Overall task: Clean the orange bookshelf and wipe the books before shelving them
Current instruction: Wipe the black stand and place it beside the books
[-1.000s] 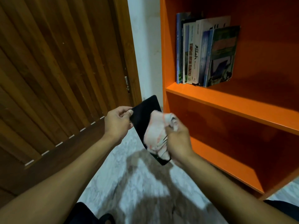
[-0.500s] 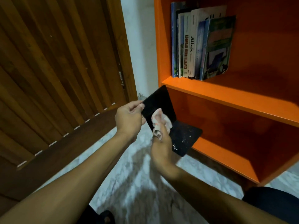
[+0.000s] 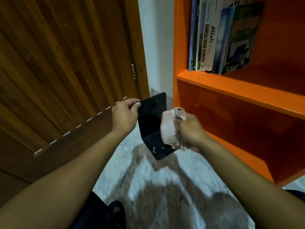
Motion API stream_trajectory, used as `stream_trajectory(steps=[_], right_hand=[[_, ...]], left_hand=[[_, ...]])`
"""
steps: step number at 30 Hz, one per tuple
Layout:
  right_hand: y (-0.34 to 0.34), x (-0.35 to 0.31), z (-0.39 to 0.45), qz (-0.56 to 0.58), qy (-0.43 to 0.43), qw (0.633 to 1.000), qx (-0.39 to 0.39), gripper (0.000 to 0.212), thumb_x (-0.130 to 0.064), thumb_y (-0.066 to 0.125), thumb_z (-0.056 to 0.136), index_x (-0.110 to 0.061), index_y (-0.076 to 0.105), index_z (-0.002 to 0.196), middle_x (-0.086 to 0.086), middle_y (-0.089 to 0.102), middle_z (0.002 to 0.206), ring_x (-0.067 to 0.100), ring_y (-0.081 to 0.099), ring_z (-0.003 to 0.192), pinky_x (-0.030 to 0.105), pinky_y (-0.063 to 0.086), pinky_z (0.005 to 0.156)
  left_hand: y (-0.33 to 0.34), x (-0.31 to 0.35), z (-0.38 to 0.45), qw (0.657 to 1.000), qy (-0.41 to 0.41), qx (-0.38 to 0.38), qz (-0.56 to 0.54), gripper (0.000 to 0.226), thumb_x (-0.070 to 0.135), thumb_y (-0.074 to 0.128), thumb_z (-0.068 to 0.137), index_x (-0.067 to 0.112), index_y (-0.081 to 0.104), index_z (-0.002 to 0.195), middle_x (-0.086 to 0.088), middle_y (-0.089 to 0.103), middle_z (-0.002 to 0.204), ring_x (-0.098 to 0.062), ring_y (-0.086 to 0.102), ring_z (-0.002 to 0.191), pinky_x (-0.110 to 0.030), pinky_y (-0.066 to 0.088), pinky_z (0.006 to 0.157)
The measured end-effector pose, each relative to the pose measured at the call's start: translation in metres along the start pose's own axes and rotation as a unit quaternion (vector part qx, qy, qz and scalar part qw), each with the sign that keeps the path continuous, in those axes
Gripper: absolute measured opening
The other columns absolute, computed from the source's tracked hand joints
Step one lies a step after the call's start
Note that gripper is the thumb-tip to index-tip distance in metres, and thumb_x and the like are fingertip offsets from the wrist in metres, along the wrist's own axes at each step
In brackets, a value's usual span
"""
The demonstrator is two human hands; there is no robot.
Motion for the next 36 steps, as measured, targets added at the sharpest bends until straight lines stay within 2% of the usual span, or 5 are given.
stream_trajectory(steps=[5,11,18,25,36], right_hand=[[-0.033,-0.01,0.013,-0.303,-0.055,0.95,0.049,0.017,-0.02,0.048,0.098,-0.01,0.061,0.099,0.011,0.065,0.086,0.033,0.059,0.077,0.044,0.047,0.067],[0.016,0.036,0.011,-0.615,-0.076,0.785,0.021,0.037,-0.012,0.047,0.088,-0.01,0.049,0.125,0.014,0.047,0.137,0.034,0.036,0.135,0.071,0.012,0.112],[0.072,0.061,-0.017,-0.585,-0.142,0.795,-0.075,0.062,-0.01,0.042,0.09,-0.013,0.026,0.15,0.01,0.016,0.163,0.03,0.007,0.152,0.067,0.001,0.116],[0.103,0.071,-0.061,-0.376,-0.261,0.858,-0.233,0.037,-0.021,0.035,0.084,-0.022,0.056,0.115,0.003,0.065,0.108,0.026,0.062,0.102,0.043,0.043,0.099],[0.016,0.032,-0.014,-0.412,-0.226,0.881,-0.061,0.045,-0.004,0.063,0.078,-0.027,0.056,0.115,0.005,0.066,0.114,0.032,0.063,0.097,0.039,0.051,0.072]], left_hand=[[0.005,0.022,-0.01,0.995,0.09,-0.007,0.053,0.019,0.015,0.061,0.098,0.012,0.079,0.107,0.003,0.077,0.101,0.004,0.062,0.091,0.005,0.041,0.08],[0.029,0.051,-0.025,0.992,0.122,-0.004,0.024,0.019,0.014,0.061,0.098,0.009,0.077,0.105,0.002,0.075,0.092,-0.004,0.065,0.083,-0.01,0.052,0.074],[0.038,0.05,-0.021,0.997,0.076,0.008,0.009,0.013,0.014,0.061,0.099,0.012,0.074,0.099,0.005,0.067,0.085,0.0,0.059,0.076,-0.007,0.047,0.062],[0.028,0.044,-0.017,0.995,0.097,0.007,0.029,0.014,0.014,0.061,0.099,0.011,0.074,0.103,0.004,0.069,0.091,-0.003,0.06,0.08,0.001,0.044,0.064],[-0.001,0.024,-0.009,0.994,0.101,0.011,0.049,0.014,0.013,0.06,0.1,0.012,0.074,0.102,0.002,0.071,0.092,-0.009,0.064,0.085,-0.005,0.05,0.065]])
Point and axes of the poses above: each hand's wrist, its own z-axis towards the middle knuckle, its own y-axis out of the palm, x = y × z, the point moved 5 cm from there along z, towards the middle knuckle
